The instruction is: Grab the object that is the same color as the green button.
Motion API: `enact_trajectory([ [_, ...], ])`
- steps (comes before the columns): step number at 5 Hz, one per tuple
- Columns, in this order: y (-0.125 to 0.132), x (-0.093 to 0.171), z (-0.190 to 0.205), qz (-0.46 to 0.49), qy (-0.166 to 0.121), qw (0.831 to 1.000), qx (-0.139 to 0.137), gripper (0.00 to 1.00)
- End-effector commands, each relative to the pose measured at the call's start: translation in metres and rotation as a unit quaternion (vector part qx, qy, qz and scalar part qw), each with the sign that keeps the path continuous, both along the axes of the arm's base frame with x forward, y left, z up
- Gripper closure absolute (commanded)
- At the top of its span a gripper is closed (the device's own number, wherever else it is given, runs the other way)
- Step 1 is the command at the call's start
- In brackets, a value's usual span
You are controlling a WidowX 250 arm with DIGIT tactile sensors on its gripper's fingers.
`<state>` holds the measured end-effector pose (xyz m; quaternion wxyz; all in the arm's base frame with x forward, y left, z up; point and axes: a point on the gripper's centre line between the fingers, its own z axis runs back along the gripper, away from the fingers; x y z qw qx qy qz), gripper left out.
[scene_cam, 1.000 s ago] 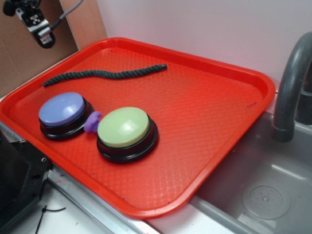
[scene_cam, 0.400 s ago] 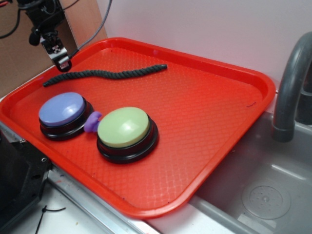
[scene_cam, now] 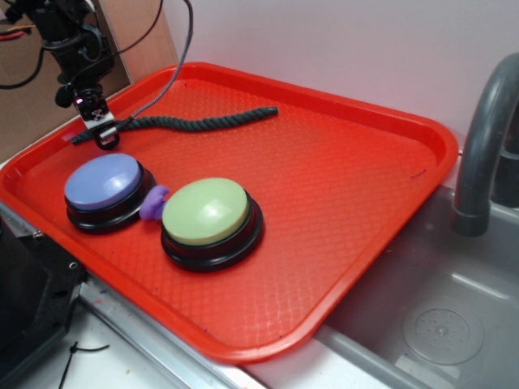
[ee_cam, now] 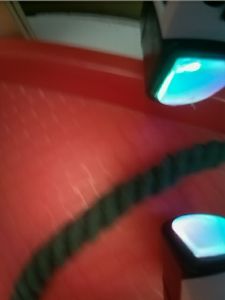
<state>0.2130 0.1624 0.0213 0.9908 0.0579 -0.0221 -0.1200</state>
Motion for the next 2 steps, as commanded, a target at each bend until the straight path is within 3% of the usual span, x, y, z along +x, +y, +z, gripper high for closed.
enact_trajectory([
  [1, -0.0018, 0.002, -0.0042, -0.029, 0.009, 0.999, -0.012, 1.0],
  [2, -0.0011, 0.002, -0.0065, -0.039, 0.01, 0.999, -0.029, 1.0],
])
